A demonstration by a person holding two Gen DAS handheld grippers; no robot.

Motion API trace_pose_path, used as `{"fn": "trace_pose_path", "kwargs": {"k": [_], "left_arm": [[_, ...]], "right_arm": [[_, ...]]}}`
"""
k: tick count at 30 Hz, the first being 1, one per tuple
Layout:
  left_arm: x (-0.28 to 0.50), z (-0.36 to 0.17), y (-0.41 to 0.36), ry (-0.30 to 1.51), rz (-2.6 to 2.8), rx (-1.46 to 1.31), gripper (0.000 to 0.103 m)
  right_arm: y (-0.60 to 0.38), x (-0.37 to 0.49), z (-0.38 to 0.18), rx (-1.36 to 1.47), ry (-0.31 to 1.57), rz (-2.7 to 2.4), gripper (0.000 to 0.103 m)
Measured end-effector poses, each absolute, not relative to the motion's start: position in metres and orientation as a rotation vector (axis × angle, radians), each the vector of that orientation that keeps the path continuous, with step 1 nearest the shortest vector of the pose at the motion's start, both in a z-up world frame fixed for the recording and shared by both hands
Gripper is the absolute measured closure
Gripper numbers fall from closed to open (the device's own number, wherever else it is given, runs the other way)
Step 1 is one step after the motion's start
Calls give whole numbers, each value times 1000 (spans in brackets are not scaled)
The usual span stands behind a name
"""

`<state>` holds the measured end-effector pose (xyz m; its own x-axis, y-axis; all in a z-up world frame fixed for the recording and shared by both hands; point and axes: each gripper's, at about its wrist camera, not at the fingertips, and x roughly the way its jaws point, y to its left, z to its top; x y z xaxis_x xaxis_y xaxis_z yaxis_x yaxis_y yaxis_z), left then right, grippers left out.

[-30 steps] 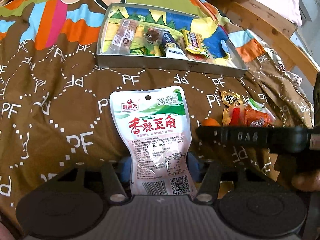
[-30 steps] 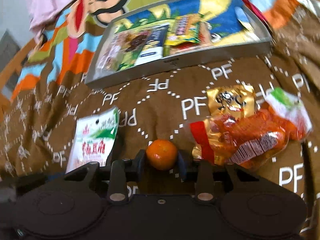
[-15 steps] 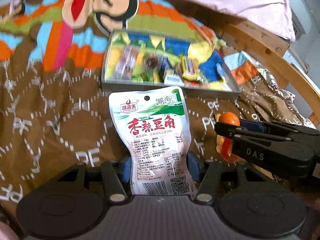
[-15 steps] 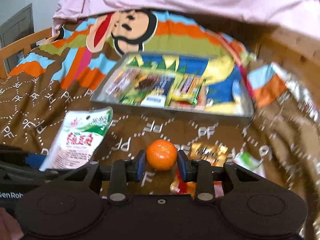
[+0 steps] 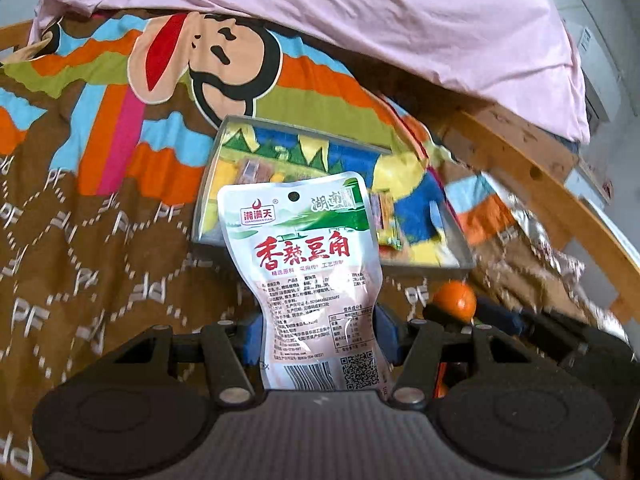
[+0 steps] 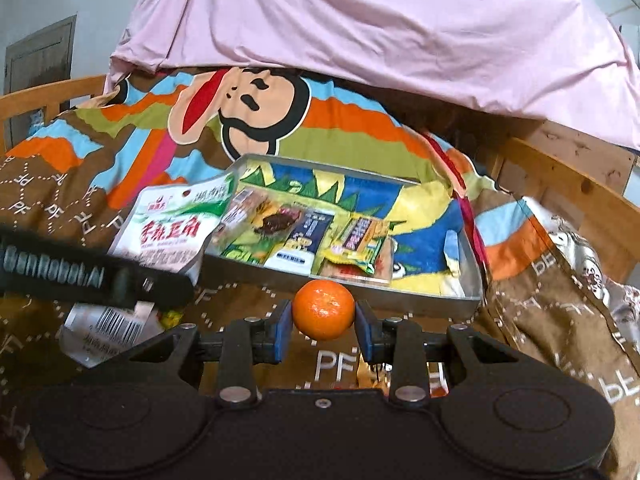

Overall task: Organize snacks
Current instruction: 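Lift the bean packet with the left tool while the right tool carries the orange toward the tray, then lower the bean packet and the orange into the tray and open both tools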

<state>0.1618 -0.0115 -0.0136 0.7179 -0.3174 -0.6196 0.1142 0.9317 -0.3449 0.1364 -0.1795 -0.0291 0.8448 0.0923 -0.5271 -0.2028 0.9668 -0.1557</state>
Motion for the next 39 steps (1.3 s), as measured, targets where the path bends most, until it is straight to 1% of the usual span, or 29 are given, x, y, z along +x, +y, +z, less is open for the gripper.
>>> {"fn": "trace_pose_path", "kwargs": {"k": [8, 14, 22, 31, 39], "left_arm": [[226, 2, -22, 580, -246, -270, 43], [275, -11, -29, 512, -237, -252, 43], [304, -44, -18, 574, -234, -317, 43], [306, -54, -29, 616, -245, -223, 42], [306, -60, -29, 654, -226, -218, 41]], "right_arm": [[-198, 180, -40, -179, 534, 77, 67], [-223, 220, -48, -141, 516, -18, 67], [-247, 263, -64, -72, 573, -80, 67], [-243, 272, -74, -91, 614, -60, 67], [-244, 273, -77, -86, 638, -59, 66]]}}
